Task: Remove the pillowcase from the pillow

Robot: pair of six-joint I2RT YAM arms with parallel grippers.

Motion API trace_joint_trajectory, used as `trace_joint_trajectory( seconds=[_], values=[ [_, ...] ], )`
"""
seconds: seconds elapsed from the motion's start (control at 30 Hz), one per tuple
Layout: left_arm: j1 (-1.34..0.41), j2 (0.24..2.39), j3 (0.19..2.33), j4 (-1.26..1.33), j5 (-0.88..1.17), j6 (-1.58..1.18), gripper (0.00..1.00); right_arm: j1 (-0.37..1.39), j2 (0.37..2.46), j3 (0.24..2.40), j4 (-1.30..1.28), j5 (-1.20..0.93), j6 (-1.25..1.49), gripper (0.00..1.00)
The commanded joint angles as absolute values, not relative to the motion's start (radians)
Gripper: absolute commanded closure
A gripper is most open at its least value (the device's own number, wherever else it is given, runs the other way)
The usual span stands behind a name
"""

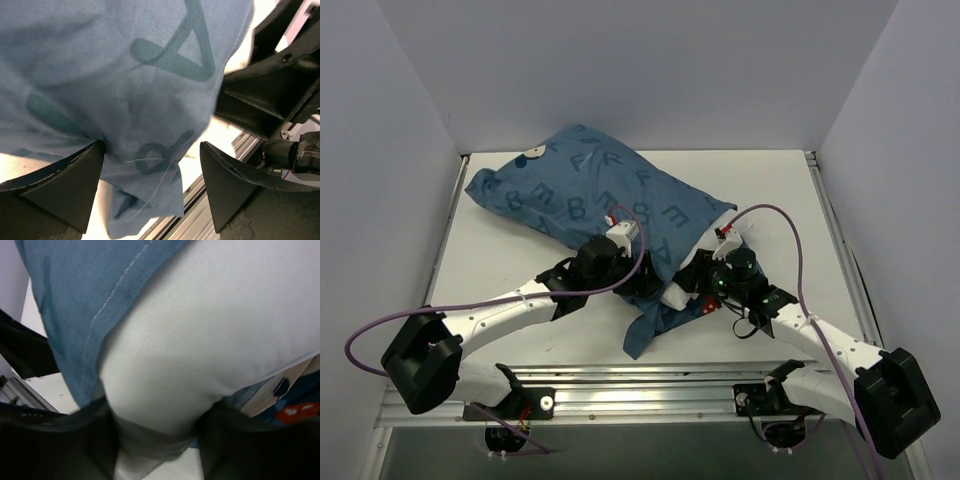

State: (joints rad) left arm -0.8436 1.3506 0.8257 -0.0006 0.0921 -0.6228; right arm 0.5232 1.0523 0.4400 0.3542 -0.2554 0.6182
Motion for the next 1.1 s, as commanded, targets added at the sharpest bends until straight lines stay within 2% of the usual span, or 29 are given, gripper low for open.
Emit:
trace_joint_trajectory(
  seconds=[0.0,0.03,0.07,0.1,0.63,1.07],
  values=[
    [-0.857,1.351,0.819,0.080,0.106,-0.612,0.15,0.517,1.058,0.453,0.509,-0.339,0.563,0.65],
    [-0.861,1.351,0.816,0.081,0.104,-0.614,0.15,0.517,1.058,0.453,0.521,-0.350,0.560,0.79],
    [-0.861,1.348,0.813,0.083,0.104,-0.612,0.15,0.518,1.063,0.456,0.519,-0.351,0.554,0.98],
    [-0.864,1.347,0.811,0.083,0.101,-0.611,0.15,0.518,1.063,0.468,0.514,-0.351,0.546,1.00],
    [-0.893,1.355,0.859,-0.101,0.037,-0.494,0.19,0.520,1.028,0.566,0.404,-0.328,0.492,1.00],
    [-0.905,1.417,0.905,-0.071,0.057,-0.457,0.23,0.549,1.039,0.595,0.370,-0.302,0.479,1.00]
  ],
)
